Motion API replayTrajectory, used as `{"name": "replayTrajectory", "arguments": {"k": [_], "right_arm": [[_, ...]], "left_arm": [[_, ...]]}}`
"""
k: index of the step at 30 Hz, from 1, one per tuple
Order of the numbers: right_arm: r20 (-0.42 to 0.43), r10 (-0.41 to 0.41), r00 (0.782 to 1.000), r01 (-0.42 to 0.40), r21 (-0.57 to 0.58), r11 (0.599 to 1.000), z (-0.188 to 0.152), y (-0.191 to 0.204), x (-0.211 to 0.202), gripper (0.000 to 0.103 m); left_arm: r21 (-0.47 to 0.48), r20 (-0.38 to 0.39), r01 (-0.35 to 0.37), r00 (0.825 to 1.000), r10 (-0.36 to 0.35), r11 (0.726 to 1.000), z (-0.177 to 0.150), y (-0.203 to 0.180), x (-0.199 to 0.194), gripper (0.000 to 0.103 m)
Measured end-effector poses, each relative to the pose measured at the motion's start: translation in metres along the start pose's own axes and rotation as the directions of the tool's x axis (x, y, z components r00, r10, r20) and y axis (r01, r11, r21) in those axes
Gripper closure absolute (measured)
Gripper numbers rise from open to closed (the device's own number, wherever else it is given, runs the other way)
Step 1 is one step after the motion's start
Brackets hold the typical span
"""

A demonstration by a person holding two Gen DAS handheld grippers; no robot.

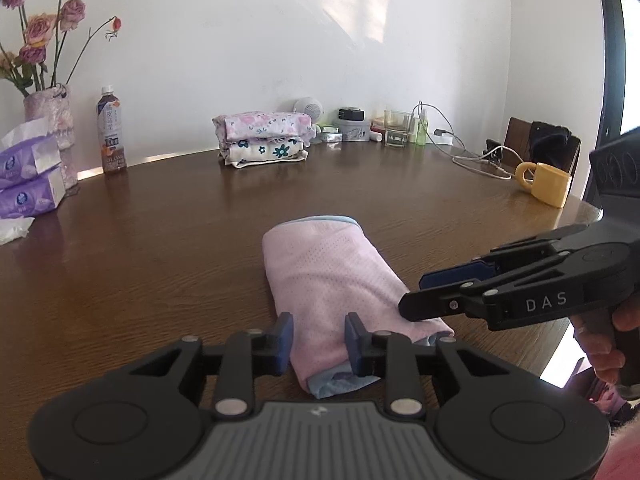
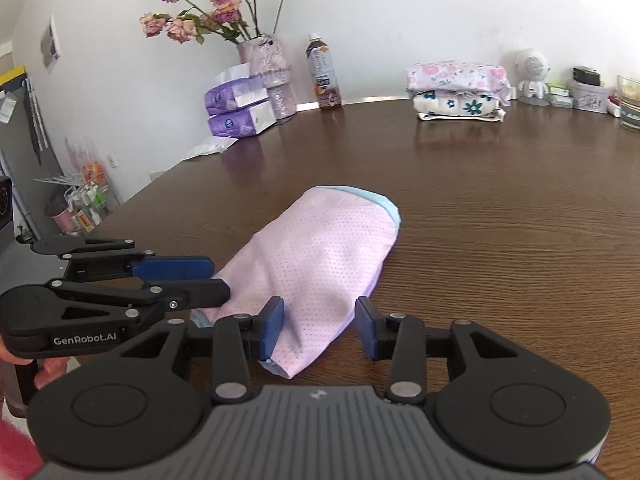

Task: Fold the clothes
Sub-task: 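Grasp the pink roll's blue end with both grippers, then lift the pink roll with both grippers and carry it toward the clothes stack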

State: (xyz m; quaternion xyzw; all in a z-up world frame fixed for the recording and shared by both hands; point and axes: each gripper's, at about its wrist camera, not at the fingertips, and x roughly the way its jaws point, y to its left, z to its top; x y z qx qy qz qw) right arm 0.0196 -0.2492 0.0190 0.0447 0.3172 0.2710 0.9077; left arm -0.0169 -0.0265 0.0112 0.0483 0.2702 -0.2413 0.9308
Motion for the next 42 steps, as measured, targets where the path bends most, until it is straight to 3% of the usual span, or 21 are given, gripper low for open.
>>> {"name": "replayTrajectory", "arguments": {"k": [1, 4, 6, 14, 16, 17, 19, 22, 27, 32, 35, 37, 39, 42], "right_arm": [[0.016, 0.01, 1.0, -0.01, 0.004, 1.0, 0.003, -0.003, -0.003, 0.062], [0.069, -0.008, 0.998, 0.008, -0.006, 1.0, 0.017, -0.013, -0.006, 0.058], [0.087, -0.02, 0.996, 0.023, -0.035, 0.999, 0.03, -0.021, 0.0, 0.055], [0.019, 0.067, 0.998, -0.066, -0.07, 0.995, 0.078, -0.046, 0.059, 0.053], [-0.017, 0.116, 0.993, -0.117, -0.035, 0.993, 0.083, -0.055, 0.07, 0.054], [-0.034, 0.141, 0.989, -0.142, -0.016, 0.99, 0.085, -0.059, 0.075, 0.055], [-0.058, 0.175, 0.983, -0.174, 0.027, 0.984, 0.084, -0.067, 0.077, 0.069], [-0.082, 0.217, 0.973, -0.209, 0.094, 0.973, 0.078, -0.08, 0.074, 0.08], [-0.082, 0.275, 0.958, -0.254, 0.202, 0.946, 0.052, -0.094, 0.047, 0.081], [-0.059, 0.314, 0.948, -0.284, 0.296, 0.912, 0.02, -0.084, 0.019, 0.083], [-0.036, 0.317, 0.948, -0.291, 0.309, 0.906, 0.008, -0.075, 0.006, 0.082], [-0.012, 0.287, 0.958, -0.271, 0.302, 0.914, 0.008, -0.075, -0.001, 0.072], [0.003, 0.261, 0.965, -0.25, 0.297, 0.922, 0.012, -0.079, -0.002, 0.069], [-0.002, 0.263, 0.965, -0.248, 0.326, 0.912, 0.02, -0.084, 0.011, 0.066]], "left_arm": [[-0.018, 0.01, 0.021, 1.0, -0.021, 1.0, 0.0, 0.002, -0.005, 0.064], [-0.03, 0.04, 0.054, 0.998, -0.052, 0.998, -0.002, 0.004, -0.021, 0.054], [0.012, 0.011, 0.034, 0.999, -0.035, 0.999, -0.007, 0.001, -0.024, 0.051], [0.074, -0.08, -0.067, 0.994, 0.073, 0.995, -0.014, -0.008, -0.003, 0.054], [0.09, -0.096, -0.078, 0.992, 0.087, 0.993, -0.013, -0.008, 0.003, 0.068], [0.099, -0.104, -0.083, 0.99, 0.094, 0.992, -0.013, -0.007, 0.005, 0.07], [0.094, -0.11, -0.096, 0.988, 0.106, 0.991, -0.012, -0.001, 0.007, 0.071], [0.092, -0.114, -0.119, 0.985, 0.129, 0.989, -0.007, 0.013, 0.01, 0.071], [0.083, -0.132, -0.139, 0.98, 0.149, 0.987, 0.007, 0.043, 0.025, 0.071], [-0.065, -0.151, -0.13, 0.981, 0.119, 0.989, 0.019, 0.079, 0.039, 0.071], [-0.156, -0.125, -0.124, 0.987, 0.105, 0.98, 0.016, 0.092, 0.023, 0.066], [-0.215, -0.106, -0.118, 0.99, 0.097, 0.969, 0.015, 0.101, 0.013, 0.058], [-0.274, -0.087, -0.111, 0.992, 0.091, 0.955, 0.013, 0.11, 0.002, 0.056], [-0.42, -0.03, 0.047, 0.997, -0.066, 0.906, 0.008, 0.118, -0.007, 0.056]]}}
